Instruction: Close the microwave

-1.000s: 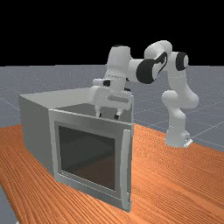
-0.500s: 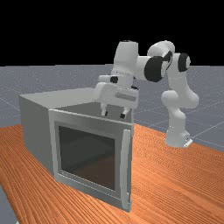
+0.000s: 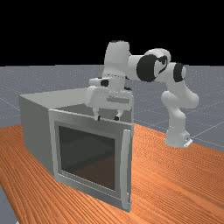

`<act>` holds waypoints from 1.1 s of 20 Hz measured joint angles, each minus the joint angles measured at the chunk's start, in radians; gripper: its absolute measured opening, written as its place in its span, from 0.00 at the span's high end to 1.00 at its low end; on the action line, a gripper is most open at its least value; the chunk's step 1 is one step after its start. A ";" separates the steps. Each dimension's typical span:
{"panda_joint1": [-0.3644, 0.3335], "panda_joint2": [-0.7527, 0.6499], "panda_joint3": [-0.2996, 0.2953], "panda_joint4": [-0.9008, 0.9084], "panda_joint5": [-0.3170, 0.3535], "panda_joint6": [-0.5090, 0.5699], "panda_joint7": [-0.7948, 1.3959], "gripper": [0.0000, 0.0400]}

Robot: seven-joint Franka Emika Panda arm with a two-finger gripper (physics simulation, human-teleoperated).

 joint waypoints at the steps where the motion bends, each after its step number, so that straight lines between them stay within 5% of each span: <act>1: -0.001 -0.092 -0.005 -0.178 -0.012 0.161 0.008 0.02; 2: -0.002 -0.097 -0.005 -0.191 -0.011 0.179 0.009 0.02; 3: -0.002 -0.012 0.000 -0.031 0.003 0.040 0.001 0.02; 8: 0.002 -0.093 -0.006 -0.241 -0.015 0.258 0.024 0.00; 9: 0.001 -0.058 -0.001 -0.168 -0.006 0.182 0.011 0.00; 14: -0.001 -0.059 0.002 -0.239 -0.005 0.293 0.013 0.00; 15: -0.009 -0.141 0.010 -0.340 0.010 0.232 0.015 0.00; 18: -0.031 -0.319 0.020 -0.640 0.014 0.416 -0.040 0.00; 22: -0.042 -0.559 0.007 -0.930 0.009 0.410 0.043 0.00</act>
